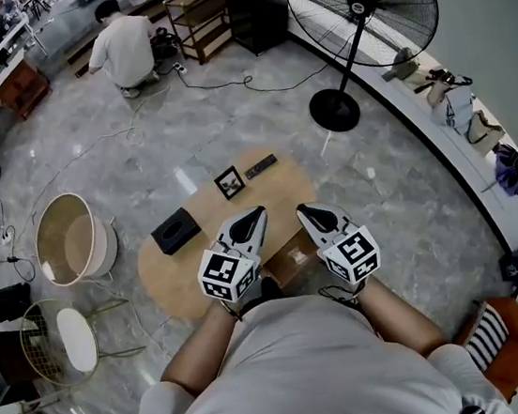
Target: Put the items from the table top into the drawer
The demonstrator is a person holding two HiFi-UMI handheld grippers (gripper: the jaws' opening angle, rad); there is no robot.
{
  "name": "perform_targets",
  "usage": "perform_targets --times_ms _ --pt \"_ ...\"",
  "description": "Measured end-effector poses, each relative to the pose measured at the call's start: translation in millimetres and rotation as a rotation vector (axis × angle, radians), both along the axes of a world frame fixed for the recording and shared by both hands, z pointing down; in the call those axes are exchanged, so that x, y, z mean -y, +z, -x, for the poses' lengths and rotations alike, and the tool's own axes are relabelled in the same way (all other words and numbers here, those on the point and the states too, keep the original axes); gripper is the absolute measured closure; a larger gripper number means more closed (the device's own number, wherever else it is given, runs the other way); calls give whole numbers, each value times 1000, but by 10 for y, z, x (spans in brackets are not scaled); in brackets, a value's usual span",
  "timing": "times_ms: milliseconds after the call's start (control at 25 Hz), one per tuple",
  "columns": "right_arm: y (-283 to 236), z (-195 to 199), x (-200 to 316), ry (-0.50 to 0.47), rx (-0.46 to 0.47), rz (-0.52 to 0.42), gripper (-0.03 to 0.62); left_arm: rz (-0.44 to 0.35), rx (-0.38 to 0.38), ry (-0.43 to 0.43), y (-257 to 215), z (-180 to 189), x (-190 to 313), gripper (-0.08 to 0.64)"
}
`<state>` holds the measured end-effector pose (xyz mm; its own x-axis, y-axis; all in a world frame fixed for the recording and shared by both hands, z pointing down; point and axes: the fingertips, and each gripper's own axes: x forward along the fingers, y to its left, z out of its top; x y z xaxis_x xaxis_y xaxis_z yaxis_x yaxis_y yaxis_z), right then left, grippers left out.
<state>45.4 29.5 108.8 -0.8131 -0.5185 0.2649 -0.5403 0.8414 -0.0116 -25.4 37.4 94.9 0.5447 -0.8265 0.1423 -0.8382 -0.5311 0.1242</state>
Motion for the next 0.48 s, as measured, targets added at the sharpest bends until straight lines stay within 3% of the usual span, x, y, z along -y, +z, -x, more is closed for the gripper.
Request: perform_targets --times_ms 240,480 --pt "88 153 247 6 -4 23 565 12 -5 18 54 110 256 551" --pt "189 240 414 -26 -7 53 565 36 -3 -16 149 191 369 551"
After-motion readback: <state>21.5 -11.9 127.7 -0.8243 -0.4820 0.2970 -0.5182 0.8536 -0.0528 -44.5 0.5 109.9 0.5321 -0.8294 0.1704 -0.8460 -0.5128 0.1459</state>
